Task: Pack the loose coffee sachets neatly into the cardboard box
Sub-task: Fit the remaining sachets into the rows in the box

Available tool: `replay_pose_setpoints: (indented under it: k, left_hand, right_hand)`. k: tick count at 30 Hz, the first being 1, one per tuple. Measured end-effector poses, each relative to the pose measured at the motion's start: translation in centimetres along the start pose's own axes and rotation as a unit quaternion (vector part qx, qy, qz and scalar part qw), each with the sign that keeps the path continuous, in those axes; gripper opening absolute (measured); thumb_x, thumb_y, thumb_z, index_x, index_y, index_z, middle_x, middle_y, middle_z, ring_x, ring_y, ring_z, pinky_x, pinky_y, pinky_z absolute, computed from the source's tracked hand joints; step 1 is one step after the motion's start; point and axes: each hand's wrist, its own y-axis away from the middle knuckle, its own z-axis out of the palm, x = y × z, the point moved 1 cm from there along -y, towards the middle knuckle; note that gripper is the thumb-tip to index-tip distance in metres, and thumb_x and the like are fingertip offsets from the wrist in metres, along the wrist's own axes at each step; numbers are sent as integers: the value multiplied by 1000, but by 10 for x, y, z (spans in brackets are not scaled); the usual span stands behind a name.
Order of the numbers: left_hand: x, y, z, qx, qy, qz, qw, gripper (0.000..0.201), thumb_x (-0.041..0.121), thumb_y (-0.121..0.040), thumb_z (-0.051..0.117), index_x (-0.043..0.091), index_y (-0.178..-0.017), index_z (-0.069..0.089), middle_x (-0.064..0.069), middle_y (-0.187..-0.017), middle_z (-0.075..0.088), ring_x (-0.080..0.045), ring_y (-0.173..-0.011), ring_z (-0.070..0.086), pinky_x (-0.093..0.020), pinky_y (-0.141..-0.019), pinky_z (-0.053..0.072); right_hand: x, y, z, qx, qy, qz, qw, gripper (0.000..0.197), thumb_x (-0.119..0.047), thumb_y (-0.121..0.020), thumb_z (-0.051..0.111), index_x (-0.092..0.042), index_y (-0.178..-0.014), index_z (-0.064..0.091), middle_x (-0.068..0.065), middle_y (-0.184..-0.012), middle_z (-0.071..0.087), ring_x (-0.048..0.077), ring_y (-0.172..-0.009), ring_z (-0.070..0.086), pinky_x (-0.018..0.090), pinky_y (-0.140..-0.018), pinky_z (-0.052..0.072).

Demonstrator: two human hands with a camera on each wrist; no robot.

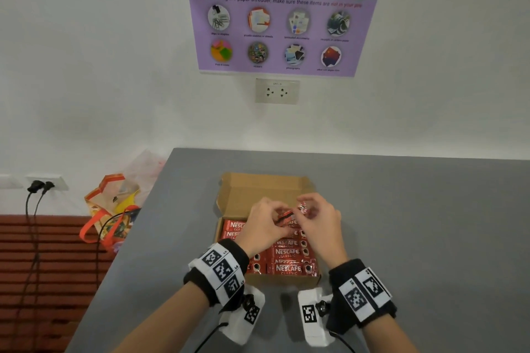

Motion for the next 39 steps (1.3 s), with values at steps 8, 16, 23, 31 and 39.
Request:
replay_pose_setpoints:
  k: [8,16,23,31,39]
  left_hand:
    - [-1,-3,-1,46,157,-1,987,15,6,-84,65,18,-91,57,-2,-86,65,-22,-72,66,-25,-64,55]
    - [-11,-6,-3,25,168,-41,985,8,14,-90,58,14,-95,64,3,-95,64,-11,-81,66,-25,-75,57]
    - [-20,-6,1,-14,39,-35,999,8,13,-79,71,9,-85,73,0,-86,70,1,-70,59,-3,-65,46]
    - [-29,-2,12,-20,14,-45,999,7,13,-80,71,9,-85,73,-2,-86,71,1,-68,58,-4,-63,46]
    - [-30,-2,14,-6,-12,-28,1000,4,12,-80,71,9,-83,72,4,-84,66,2,-65,54,-6,-61,47]
  right_hand:
    - [7,-2,-9,-89,-2,16,996,23,-28,-95,50,-19,-113,60,-9,-106,61,4,-96,59,10,-76,44]
    - [25,0,-17,-143,13,69,987,6,-18,-88,62,-22,-89,66,-9,-88,67,3,-83,62,14,-69,48]
    - [40,-4,-17,-172,99,111,974,10,-20,-85,65,-13,-91,69,-3,-92,66,1,-82,56,14,-68,46]
    - [46,-1,-10,-163,110,110,974,6,-17,-84,67,-12,-86,70,-3,-90,64,0,-80,55,9,-63,42]
    - [47,-1,-7,-145,136,86,976,2,-16,-83,69,-14,-83,71,-7,-85,63,1,-78,54,8,-62,39]
